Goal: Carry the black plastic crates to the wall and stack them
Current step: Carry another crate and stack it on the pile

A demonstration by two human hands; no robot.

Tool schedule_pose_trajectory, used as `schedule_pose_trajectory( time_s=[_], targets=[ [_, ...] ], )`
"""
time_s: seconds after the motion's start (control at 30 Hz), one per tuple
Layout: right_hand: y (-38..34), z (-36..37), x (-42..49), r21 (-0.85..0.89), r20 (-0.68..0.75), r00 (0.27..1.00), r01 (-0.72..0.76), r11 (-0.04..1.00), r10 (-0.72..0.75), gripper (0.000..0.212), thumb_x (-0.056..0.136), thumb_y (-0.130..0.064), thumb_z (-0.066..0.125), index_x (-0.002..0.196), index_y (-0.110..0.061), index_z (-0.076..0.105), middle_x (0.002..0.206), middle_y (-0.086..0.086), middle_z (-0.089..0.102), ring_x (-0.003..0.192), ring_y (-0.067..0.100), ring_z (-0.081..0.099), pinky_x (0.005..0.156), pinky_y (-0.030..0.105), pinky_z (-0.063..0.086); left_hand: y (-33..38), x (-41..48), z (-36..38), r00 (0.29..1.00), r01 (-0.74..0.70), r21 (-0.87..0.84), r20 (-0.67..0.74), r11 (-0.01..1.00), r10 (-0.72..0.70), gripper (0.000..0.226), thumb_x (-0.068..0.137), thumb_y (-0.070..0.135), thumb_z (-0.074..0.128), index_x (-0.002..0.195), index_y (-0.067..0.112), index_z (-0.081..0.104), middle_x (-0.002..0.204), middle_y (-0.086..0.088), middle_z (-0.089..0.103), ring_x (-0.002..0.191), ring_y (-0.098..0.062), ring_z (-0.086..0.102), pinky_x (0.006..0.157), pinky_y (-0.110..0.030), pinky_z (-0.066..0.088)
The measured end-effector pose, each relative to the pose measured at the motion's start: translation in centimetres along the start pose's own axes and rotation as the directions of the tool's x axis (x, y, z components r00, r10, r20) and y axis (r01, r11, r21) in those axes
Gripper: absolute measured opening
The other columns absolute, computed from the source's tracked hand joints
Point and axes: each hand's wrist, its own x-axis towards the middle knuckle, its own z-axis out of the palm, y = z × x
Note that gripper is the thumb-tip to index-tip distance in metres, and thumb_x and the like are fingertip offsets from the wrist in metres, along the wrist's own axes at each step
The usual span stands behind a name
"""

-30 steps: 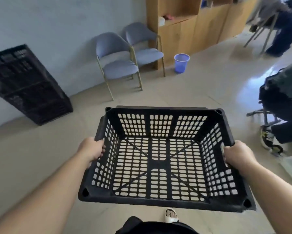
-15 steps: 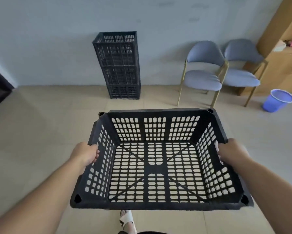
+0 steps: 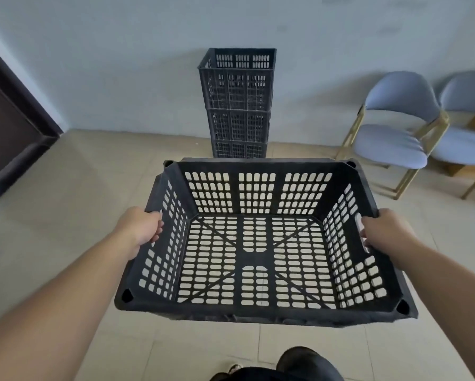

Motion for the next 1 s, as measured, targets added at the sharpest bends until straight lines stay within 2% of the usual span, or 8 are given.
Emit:
schedule_pose_trajectory(
  time_s=[0.1, 0.33, 0.4, 0.47, 0.63, 0.7, 0.83, 1.0],
  targets=[
    [-3.2, 0.2, 4.1, 0.006, 0.004, 1.000, 0.010, 1.000, -0.010, 0.018, 0.087, -0.016, 0.049, 0.088, -0.004, 0.062, 0.076, 0.019, 0.072, 0.073, 0.040, 0.071, 0.072, 0.056, 0.061, 3.4, 4.1, 0.6, 1.000, 0.006, 0.013, 0.016, 1.000, -0.006, 0.027, 0.097, 0.014, 0.056, 0.075, 0.002, 0.067, 0.073, -0.012, 0.067, 0.061, -0.024, 0.057, 0.065, -0.036, 0.049],
    [-10.6, 0.1, 16.9, -0.005, 0.033, 0.999, 0.018, 1.000, -0.018, 0.022, 0.086, -0.012, 0.050, 0.084, 0.004, 0.065, 0.075, 0.022, 0.072, 0.075, 0.041, 0.072, 0.073, 0.058, 0.061, 13.1, 14.3, 4.1, 0.999, 0.040, 0.006, 0.026, 0.999, -0.041, 0.023, 0.094, 0.008, 0.052, 0.076, 0.001, 0.066, 0.074, -0.014, 0.065, 0.061, -0.024, 0.055, 0.061, -0.037, 0.049],
    [-13.1, -0.4, 20.3, -0.029, 0.045, 0.999, 0.019, 0.999, -0.018, 0.023, 0.088, -0.013, 0.049, 0.085, 0.004, 0.065, 0.075, 0.021, 0.072, 0.073, 0.039, 0.071, 0.072, 0.052, 0.062, 15.8, 16.4, 4.7, 0.998, 0.057, 0.017, 0.008, 0.998, -0.057, 0.024, 0.093, 0.009, 0.053, 0.075, 0.001, 0.065, 0.074, -0.014, 0.065, 0.062, -0.025, 0.056, 0.062, -0.038, 0.050],
    [-16.1, -0.7, 23.4, -0.040, 0.059, 0.998, 0.035, 0.999, -0.033, 0.022, 0.091, -0.014, 0.049, 0.086, 0.002, 0.064, 0.077, 0.020, 0.071, 0.070, 0.035, 0.070, 0.063, 0.043, 0.061, 18.5, 18.3, 5.0, 0.998, 0.062, 0.001, -0.004, 0.998, -0.062, 0.023, 0.092, 0.009, 0.053, 0.074, 0.001, 0.065, 0.072, -0.014, 0.064, 0.060, -0.025, 0.055, 0.060, -0.037, 0.049],
    [-24.2, -1.1, 30.4, -0.059, 0.054, 0.994, 0.100, 0.993, -0.097, 0.023, 0.094, -0.016, 0.050, 0.089, 0.000, 0.064, 0.081, 0.018, 0.069, 0.069, 0.032, 0.067, 0.052, 0.029, 0.047, 24.5, 24.2, 4.5, 0.998, 0.061, -0.078, -0.017, 0.995, -0.063, 0.021, 0.092, 0.006, 0.052, 0.075, 0.002, 0.063, 0.072, -0.012, 0.060, 0.059, -0.022, 0.052, 0.058, -0.034, 0.047],
    [-27.5, -0.9, 32.8, -0.068, 0.053, 0.991, 0.125, 0.990, -0.121, 0.023, 0.094, -0.016, 0.050, 0.090, 0.001, 0.064, 0.080, 0.018, 0.068, 0.070, 0.032, 0.066, 0.053, 0.030, 0.048, 26.7, 27.4, 3.8, 0.998, 0.054, -0.086, -0.006, 0.995, -0.055, 0.020, 0.089, 0.007, 0.052, 0.072, 0.003, 0.062, 0.071, -0.012, 0.060, 0.059, -0.022, 0.052, 0.060, -0.035, 0.048],
    [-34.3, 0.5, 37.9, -0.093, 0.041, 0.988, 0.151, 0.984, -0.148, 0.024, 0.095, -0.012, 0.050, 0.092, 0.008, 0.065, 0.082, 0.021, 0.067, 0.073, 0.035, 0.065, 0.065, 0.038, 0.056, 30.6, 34.9, 2.2, 0.999, 0.036, -0.097, 0.032, 0.995, -0.033, 0.019, 0.087, 0.011, 0.054, 0.070, 0.005, 0.060, 0.069, -0.011, 0.060, 0.058, -0.023, 0.052, 0.061, -0.036, 0.049],
    [-42.6, 3.2, 43.3, -0.112, -0.004, 0.995, 0.094, 0.989, -0.095, 0.023, 0.096, -0.013, 0.049, 0.088, 0.003, 0.064, 0.083, 0.022, 0.071, 0.075, 0.036, 0.071, 0.070, 0.043, 0.061, 35.9, 45.2, 0.4, 0.994, 0.015, -0.082, 0.112, 0.996, -0.006, 0.021, 0.089, 0.013, 0.053, 0.069, 0.007, 0.057, 0.065, -0.010, 0.057, 0.055, -0.022, 0.050, 0.058, -0.034, 0.046]
  ],
)
